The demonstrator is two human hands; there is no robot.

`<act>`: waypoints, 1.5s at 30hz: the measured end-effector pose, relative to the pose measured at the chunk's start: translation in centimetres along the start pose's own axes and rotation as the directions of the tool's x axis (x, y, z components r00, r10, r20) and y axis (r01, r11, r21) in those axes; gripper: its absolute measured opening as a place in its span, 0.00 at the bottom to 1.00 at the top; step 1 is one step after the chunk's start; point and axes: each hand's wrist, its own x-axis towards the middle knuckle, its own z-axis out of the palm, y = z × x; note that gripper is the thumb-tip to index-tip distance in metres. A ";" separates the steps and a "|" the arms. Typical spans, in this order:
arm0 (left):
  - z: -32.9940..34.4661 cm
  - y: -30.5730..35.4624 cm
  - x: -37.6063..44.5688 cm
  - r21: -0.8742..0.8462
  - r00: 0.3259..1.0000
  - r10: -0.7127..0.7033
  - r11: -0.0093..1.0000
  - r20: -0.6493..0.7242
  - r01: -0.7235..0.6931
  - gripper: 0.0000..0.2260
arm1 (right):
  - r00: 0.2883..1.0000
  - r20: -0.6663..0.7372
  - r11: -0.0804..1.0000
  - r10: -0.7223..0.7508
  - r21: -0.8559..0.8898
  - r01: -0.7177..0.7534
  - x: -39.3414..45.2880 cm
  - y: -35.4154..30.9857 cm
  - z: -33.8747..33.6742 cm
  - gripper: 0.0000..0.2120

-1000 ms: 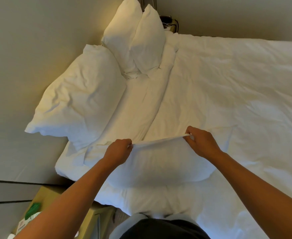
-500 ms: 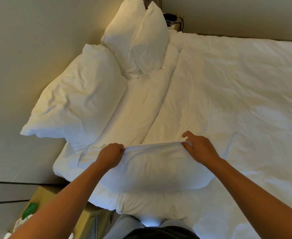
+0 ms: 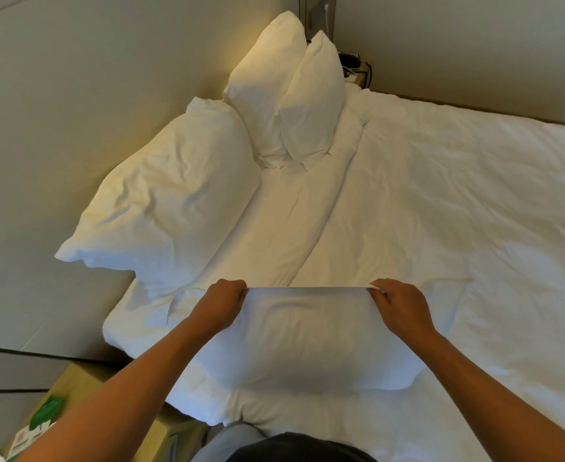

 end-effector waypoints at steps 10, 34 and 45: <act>-6.0 0.0 -1.0 -0.085 0.984 0.007 0.996 -0.176 -0.022 0.15 | 0.974 -0.177 0.989 -0.141 0.012 0.145 5.2 -4.9 -2.3 0.12; -13.9 -7.0 6.6 -0.286 0.847 -0.309 0.938 -0.433 0.196 0.13 | 0.961 -0.090 0.959 -0.260 0.096 0.268 30.9 -23.8 2.2 0.14; -13.9 -10.2 11.5 -0.394 0.837 -0.368 0.896 -0.405 0.203 0.14 | 0.960 0.012 0.960 -0.279 -0.011 0.279 39.4 -27.3 5.7 0.17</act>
